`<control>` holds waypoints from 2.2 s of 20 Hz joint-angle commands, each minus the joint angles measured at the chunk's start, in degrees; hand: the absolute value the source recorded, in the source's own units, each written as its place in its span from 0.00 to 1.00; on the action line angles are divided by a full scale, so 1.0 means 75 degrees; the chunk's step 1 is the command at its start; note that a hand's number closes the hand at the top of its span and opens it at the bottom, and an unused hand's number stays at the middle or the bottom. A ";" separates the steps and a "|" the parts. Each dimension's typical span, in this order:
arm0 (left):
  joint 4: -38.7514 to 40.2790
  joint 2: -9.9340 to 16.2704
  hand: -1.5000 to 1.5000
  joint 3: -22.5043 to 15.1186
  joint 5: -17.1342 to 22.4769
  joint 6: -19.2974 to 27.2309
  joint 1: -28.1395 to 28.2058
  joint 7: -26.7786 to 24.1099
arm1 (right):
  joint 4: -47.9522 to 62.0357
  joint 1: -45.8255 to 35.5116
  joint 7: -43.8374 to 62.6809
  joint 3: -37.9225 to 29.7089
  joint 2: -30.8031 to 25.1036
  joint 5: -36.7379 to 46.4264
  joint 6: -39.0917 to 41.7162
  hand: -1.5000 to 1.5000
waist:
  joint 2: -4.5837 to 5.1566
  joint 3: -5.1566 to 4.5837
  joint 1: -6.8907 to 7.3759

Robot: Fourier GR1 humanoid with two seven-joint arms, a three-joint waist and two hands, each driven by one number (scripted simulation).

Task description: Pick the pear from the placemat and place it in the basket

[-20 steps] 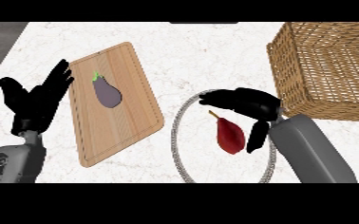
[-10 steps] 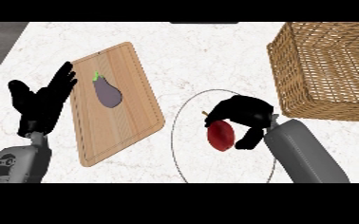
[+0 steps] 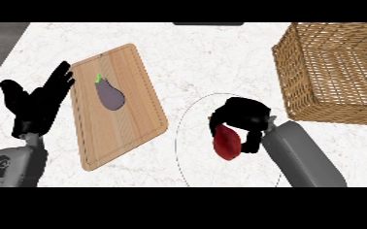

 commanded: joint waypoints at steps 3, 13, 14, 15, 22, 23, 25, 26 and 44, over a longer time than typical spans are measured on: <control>0.0262 -0.0088 0.50 0.0054 -0.0206 0.0140 0.0236 -0.0347 | -0.1968 0.1688 0.1381 0.0033 -0.0003 0.0065 0.0387 1.00 | -0.0013 0.0026 -0.0294; -0.0134 0.0198 0.50 0.0391 -0.0021 0.0097 0.0566 -0.0188 | -0.4799 0.6439 0.2643 -0.0551 0.0248 -0.0796 -0.1020 1.00 | -0.0066 0.0023 -0.0710; -0.0179 0.0095 0.50 0.0343 -0.0004 0.0173 0.0504 -0.0044 | -0.5243 0.6894 0.2499 -0.0328 0.0360 -0.0984 -0.1046 1.00 | -0.0058 0.0027 -0.0666; -0.0187 -0.0157 0.50 0.0175 -0.0160 0.0418 0.0501 0.0021 | -0.5694 0.7173 0.2348 -0.0312 0.0467 -0.1281 -0.1112 1.00 | -0.0049 0.0030 -0.0665; -0.0306 0.0083 0.50 0.0339 0.0046 0.0118 0.0519 0.0011 | -0.9565 0.9218 0.2314 -0.0383 0.0481 -0.2582 -0.1152 1.00 | -0.0028 0.0022 -0.0512; 0.0017 0.0298 0.50 0.0507 0.0162 -0.0164 0.0555 -0.0208 | -1.0083 0.9485 0.2606 -0.0434 0.0508 -0.2658 -0.1106 1.00 | 0.0003 0.0016 -0.0473; -0.0454 -0.0133 0.50 0.0099 -0.0102 0.0233 0.0597 0.0098 | -1.1166 1.0213 0.2829 -0.0665 0.0378 -0.3119 -0.0913 1.00 | -0.0013 0.0029 -0.0417; -0.0455 -0.0065 0.50 0.0122 -0.0090 0.0170 0.0468 0.0028 | -1.1497 1.0105 0.3267 -0.0859 0.0364 -0.3182 -0.0732 1.00 | 0.0025 0.0026 -0.0301; -0.0141 -0.0227 0.50 -0.0089 -0.0228 0.0094 0.0246 -0.0106 | -1.1330 0.6297 0.6637 -0.2564 0.1375 -0.3237 -0.1348 1.00 | 0.0112 -0.0004 0.0018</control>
